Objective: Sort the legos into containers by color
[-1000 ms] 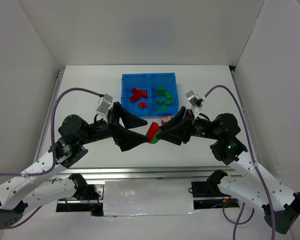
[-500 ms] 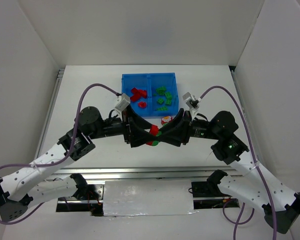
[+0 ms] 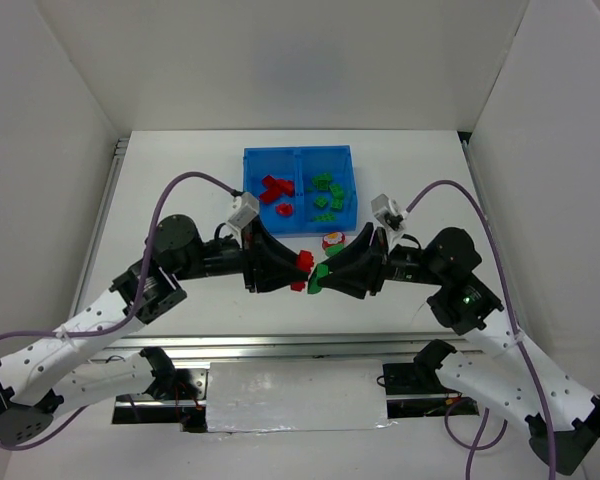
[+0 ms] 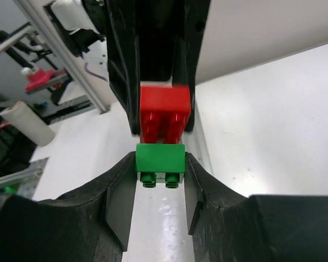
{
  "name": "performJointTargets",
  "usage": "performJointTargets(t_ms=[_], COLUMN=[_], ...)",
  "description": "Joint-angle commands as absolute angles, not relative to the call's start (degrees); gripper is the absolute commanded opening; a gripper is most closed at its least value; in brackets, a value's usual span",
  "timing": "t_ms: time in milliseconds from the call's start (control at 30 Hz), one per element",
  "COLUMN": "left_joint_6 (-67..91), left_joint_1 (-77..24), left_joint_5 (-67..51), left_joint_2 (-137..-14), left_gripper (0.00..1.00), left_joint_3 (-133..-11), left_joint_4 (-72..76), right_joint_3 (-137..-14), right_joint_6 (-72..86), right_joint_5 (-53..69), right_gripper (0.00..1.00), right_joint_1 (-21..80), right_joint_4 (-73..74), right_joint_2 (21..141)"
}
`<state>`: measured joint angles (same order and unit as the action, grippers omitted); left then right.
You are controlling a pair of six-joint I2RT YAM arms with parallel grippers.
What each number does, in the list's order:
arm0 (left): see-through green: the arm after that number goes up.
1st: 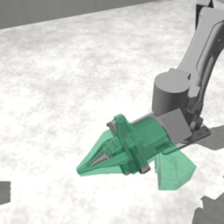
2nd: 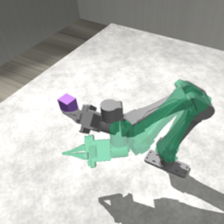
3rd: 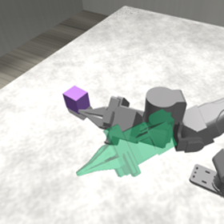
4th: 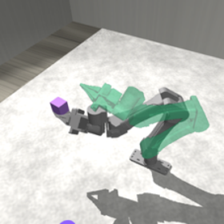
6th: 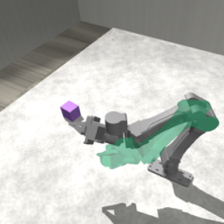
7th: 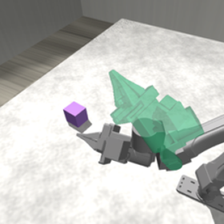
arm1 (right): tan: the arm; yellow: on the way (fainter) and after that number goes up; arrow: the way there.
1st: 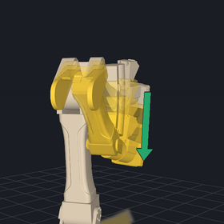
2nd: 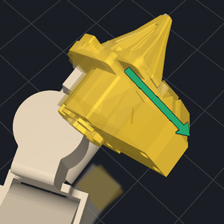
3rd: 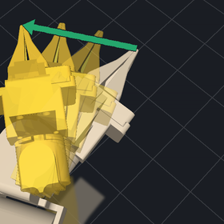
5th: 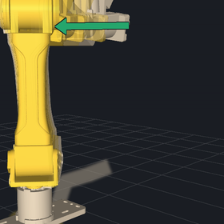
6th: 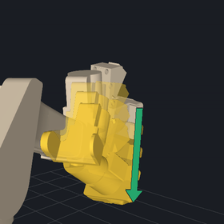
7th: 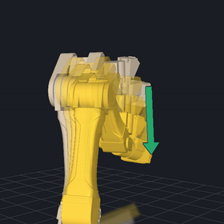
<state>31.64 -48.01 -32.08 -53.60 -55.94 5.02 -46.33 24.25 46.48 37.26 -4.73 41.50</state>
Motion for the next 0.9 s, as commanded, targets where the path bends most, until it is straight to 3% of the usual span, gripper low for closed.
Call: performJointTargets(t_ms=[0,167,333,367,500,667,700,733,767,833,867], left_joint_6=[30.33,29.27,28.92,29.09,28.92,29.44,29.44,28.92,28.57,27.34,27.51], left_joint_1=[-47.29,-45.88,-45.88,-45.79,-45.79,-45.35,-45.00,-44.65,-44.21,-41.50,-40.53], left_joint_5=[-25.33,-9.21,2.01,2.72,7.54,14.75,16.42,18.96,19.51,17.42,16.79], left_joint_2=[-49.66,-46.85,-45.27,-44.83,-43.86,-46.13,-47.10,-49.46,-51.05,-56.39,-58.43], left_gripper=[0.00,0.00,0.00,0.00,0.00,0.00,0.00,0.00,0.00,0.00,0.00], left_joint_3=[-59.68,-61.08,-62.32,-62.14,-61.87,-64.15,-65.47,-65.91,-66.61,-69.07,-69.95], left_joint_4=[3.00,-5.60,-12.92,-13.27,-15.11,-16.17,-16.35,-16.17,-15.82,-14.60,-14.15], right_joint_3=[-44.39,-44.47,-50.35,-54.02,-66.68,-85.81,-88.48,-92.86,-94.99,-99.99,-101.59], right_joint_6=[16.09,15.91,22.15,22.41,20.48,18.37,18.63,18.37,18.54,18.63,18.55], right_joint_5=[46.49,40.28,6.99,-1.24,-14.99,-20.29,-21.00,-19.87,-19.17,-18.03,-18.19], right_gripper=[0.00,0.00,0.01,0.01,0.03,0.12,0.17,0.41,0.57,0.74,0.77], right_joint_1=[34.29,28.74,28.74,28.74,28.65,27.08,26.64,26.20,25.93,25.23,25.22], right_joint_4=[-3.61,-1.41,2.19,3.85,7.90,12.55,14.05,15.63,16.60,19.32,20.29], right_joint_2=[39.37,43.32,56.46,59.47,80.53,97.36,101.91,103.78,105.36,108.80,109.50])
